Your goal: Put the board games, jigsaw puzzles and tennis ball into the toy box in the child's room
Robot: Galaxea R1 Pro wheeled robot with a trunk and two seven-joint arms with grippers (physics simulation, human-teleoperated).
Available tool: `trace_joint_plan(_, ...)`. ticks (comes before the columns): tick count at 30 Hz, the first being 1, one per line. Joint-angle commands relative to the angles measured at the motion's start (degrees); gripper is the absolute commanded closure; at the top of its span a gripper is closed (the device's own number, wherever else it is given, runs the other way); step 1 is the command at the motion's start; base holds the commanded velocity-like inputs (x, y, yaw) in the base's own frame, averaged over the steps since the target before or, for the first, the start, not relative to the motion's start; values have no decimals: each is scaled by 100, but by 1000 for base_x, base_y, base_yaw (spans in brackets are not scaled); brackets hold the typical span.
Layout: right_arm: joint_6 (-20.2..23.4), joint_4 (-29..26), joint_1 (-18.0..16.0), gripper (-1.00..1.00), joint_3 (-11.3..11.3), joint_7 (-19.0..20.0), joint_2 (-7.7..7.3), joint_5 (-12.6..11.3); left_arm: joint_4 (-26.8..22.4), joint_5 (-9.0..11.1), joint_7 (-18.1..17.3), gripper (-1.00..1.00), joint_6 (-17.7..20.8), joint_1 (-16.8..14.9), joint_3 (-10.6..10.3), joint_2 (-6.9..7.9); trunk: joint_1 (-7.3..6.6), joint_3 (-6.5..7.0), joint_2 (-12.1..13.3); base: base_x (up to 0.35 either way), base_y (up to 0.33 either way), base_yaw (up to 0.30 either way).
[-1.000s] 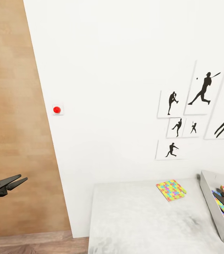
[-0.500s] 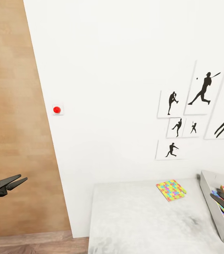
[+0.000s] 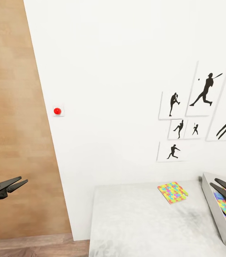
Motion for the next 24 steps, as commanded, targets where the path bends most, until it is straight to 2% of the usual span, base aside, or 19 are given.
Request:
trace_joint_plan(1,19,1,-60,-100,30,6,-29,20,0,-7,-25,-100,61,-1,1,1,2,-2,-4,0,0,0)
trace_joint_plan(4,19,4,-225,-100,167,-85,-136,9,0,-7,-25,-100,61,-1,1,1,2,-2,-4,0,0,0)
trace_joint_plan(5,19,8,-349,-100,282,-174,-231,0,-1,-7,-25,-100,61,-1,0,1,2,-2,-4,0,0,0)
trace_joint_plan(9,19,34,-642,-100,566,-413,-428,-19,-2,-7,-25,-100,61,-1,0,1,2,-2,-4,0,0,0)
trace_joint_plan(13,19,115,-996,-100,889,-721,-547,-29,-2,-7,-25,-100,61,-1,0,1,2,-2,-4,0,0,0)
trace_joint_plan(14,19,179,-1199,-100,1052,-901,-577,-31,-2,-7,-25,-100,61,-1,0,1,2,-2,-4,0,0,0)
trace_joint_plan(17,19,319,-1524,-100,1311,-1180,-603,-33,-2,-7,-25,-100,61,-1,0,1,2,-2,-4,0,0,0)
trace_joint_plan(18,19,420,-1741,-100,1499,-1356,-612,-34,-1,-7,-25,-100,61,-1,0,1,2,-2,-4,0,0,0)
trace_joint_plan(23,19,765,-2300,-100,2000,-1778,-606,-35,-2,-7,-25,-100,61,-1,2,1,2,-2,-4,0,0,0)
trace_joint_plan(24,19,934,-2535,-100,2195,-1941,-586,-35,-2,-7,-25,-100,61,-1,1,4,2,-2,-4,0,0,0)
